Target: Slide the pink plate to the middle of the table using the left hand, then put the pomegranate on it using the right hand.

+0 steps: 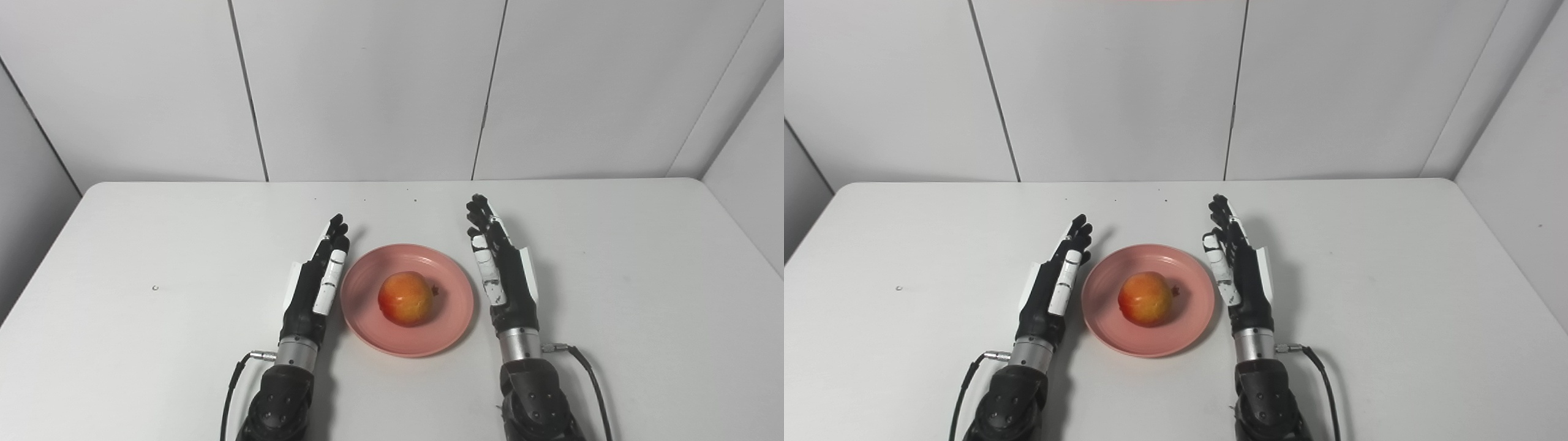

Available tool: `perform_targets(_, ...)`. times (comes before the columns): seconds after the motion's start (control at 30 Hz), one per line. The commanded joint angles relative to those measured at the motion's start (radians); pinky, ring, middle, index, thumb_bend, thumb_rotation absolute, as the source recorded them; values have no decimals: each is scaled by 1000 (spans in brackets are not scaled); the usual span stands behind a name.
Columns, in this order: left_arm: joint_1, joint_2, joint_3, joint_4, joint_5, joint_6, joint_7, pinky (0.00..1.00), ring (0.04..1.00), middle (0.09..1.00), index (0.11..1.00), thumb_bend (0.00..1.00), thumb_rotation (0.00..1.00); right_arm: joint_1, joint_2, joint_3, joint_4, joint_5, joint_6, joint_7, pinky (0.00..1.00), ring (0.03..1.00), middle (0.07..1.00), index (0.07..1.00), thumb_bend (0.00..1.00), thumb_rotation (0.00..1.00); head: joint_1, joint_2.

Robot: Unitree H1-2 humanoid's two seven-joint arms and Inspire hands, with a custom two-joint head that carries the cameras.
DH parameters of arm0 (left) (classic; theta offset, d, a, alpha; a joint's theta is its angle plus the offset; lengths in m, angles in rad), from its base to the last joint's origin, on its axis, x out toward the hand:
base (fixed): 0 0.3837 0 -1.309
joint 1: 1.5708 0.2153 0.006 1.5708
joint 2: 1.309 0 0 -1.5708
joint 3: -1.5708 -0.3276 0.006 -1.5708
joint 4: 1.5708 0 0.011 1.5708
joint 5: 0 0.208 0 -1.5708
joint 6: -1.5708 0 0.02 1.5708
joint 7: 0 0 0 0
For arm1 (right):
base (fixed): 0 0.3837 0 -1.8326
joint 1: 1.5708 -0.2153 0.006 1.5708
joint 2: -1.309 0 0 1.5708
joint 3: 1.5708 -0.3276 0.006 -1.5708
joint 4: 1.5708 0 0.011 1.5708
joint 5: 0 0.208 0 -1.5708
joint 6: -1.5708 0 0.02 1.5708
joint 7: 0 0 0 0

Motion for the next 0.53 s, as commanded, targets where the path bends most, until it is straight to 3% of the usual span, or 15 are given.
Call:
perform_targets(0.0,-14,-6,-2,-9,7,-28,18,964,972,962,962,532,1000,-22,7,-10,-6,30,-29,21,921,918,901,906,683,1000,1,0)
perform_targets(0.27,-19,-3,2,-5,3,-21,19,993,994,985,987,568,1000,-13,26,-41,-12,186,75,100,985,940,935,939,672,1000,-3,-1)
perform_targets(0.5,-23,0,14,0,-40,-8,-1,1000,1000,1000,1000,606,1000,-7,30,-45,-16,204,107,119,999,950,944,947,680,1000,-5,1)
